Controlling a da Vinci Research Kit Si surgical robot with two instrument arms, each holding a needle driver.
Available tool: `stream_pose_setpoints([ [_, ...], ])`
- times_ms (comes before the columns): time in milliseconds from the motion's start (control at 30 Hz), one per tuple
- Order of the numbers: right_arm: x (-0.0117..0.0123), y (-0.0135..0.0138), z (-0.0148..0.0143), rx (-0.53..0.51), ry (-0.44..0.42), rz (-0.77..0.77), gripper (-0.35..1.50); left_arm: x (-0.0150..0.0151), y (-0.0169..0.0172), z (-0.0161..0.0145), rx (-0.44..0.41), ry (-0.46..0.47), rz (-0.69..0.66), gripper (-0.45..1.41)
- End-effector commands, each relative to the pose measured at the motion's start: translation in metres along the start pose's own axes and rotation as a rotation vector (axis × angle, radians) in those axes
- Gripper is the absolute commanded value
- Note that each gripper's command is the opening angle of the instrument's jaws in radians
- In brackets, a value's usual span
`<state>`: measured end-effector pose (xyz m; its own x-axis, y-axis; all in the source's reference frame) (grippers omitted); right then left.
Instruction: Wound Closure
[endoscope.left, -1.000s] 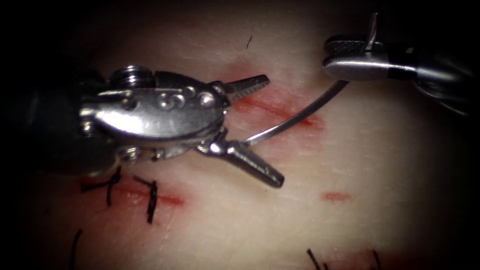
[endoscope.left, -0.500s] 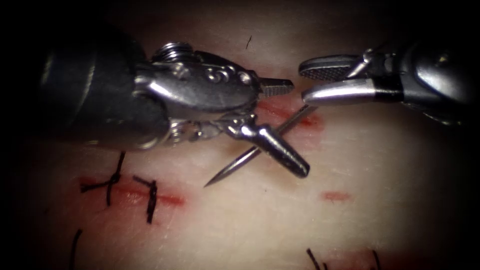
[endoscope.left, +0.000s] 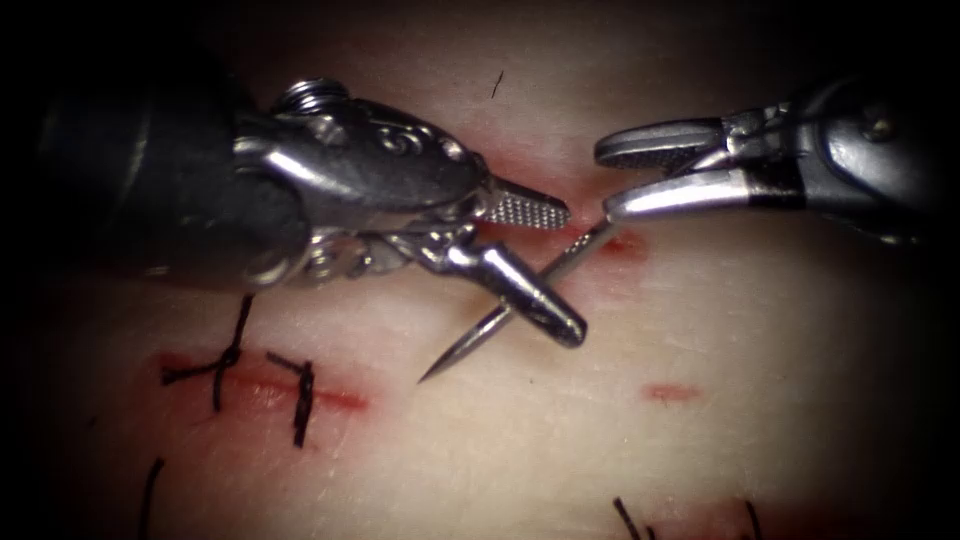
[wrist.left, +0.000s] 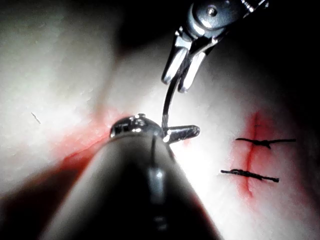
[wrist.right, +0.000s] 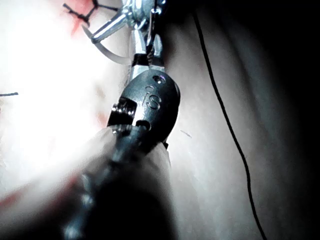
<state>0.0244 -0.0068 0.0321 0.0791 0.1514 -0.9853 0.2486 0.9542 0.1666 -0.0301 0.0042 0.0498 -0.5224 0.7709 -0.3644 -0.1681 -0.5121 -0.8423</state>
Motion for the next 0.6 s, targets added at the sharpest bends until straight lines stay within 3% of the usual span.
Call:
stream_pose_setpoints([
  [33, 0.0001, 0.0006, 0.0008, 0.0, 0.003, -0.006, -0.35, 0.0, -0.0007, 0.0008, 0.0, -0.002, -0.002, 0.69],
  [200, 0.0005, 0.0005, 0.0012, 0.007, 0.012, -0.008, -0.35, -0.0004, -0.0015, 0.0012, -0.031, -0.013, -0.062, 0.62],
  [333, 0.0006, 0.0004, 0.0014, 0.009, 0.013, -0.008, -0.35, -0.0005, -0.0022, 0.0012, -0.058, -0.023, -0.134, -0.01],
  [400, 0.0006, 0.0004, 0.0014, 0.009, 0.014, -0.009, -0.35, -0.0005, -0.0023, 0.0011, -0.084, -0.033, -0.159, -0.45],
  [600, 0.0006, 0.0004, 0.0014, 0.008, 0.012, -0.009, -0.35, -0.0004, -0.0023, 0.0006, -0.14, -0.049, -0.178, -0.45],
])
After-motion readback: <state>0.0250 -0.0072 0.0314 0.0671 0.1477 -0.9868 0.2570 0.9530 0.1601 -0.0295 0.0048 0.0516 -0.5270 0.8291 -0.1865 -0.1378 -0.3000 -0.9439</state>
